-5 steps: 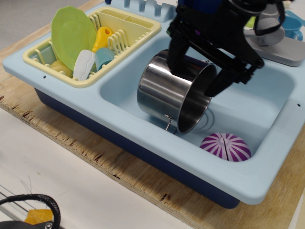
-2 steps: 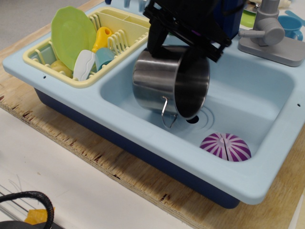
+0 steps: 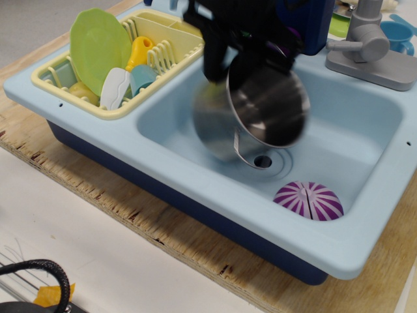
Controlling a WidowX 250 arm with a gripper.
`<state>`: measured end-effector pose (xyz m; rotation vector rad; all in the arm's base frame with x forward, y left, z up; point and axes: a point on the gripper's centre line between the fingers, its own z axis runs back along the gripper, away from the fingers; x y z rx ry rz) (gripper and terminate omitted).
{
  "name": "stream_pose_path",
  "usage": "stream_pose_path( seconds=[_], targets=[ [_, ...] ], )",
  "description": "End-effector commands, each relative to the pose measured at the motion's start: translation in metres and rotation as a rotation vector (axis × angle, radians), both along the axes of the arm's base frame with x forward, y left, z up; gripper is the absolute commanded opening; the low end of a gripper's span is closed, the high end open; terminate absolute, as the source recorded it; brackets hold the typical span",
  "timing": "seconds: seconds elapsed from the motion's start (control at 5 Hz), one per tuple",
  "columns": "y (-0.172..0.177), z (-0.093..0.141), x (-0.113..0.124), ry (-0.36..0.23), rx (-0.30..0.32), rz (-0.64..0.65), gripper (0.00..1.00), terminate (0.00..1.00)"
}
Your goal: Flip pot upright which is in sink
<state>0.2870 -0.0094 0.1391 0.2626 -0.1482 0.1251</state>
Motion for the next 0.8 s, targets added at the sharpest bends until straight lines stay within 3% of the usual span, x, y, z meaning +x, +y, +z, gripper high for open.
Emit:
stream_pose_path(
  seconds=[0.0,0.2,0.4,0.6],
  targets=[
    [0.0117,0.0258,0.0043,-0.11,-0.042,0.049,0.0,0.0],
    [0.0151,0.0248,0.0005,-0.095,-0.103,0.067,1.0,0.0],
    [0.0151,0.0248,0.0005,-0.095,-0.103,0.067,1.0,0.0],
    [0.0151,0.0248,0.0005,-0.095,-0.103,0.067,1.0,1.0]
  ],
)
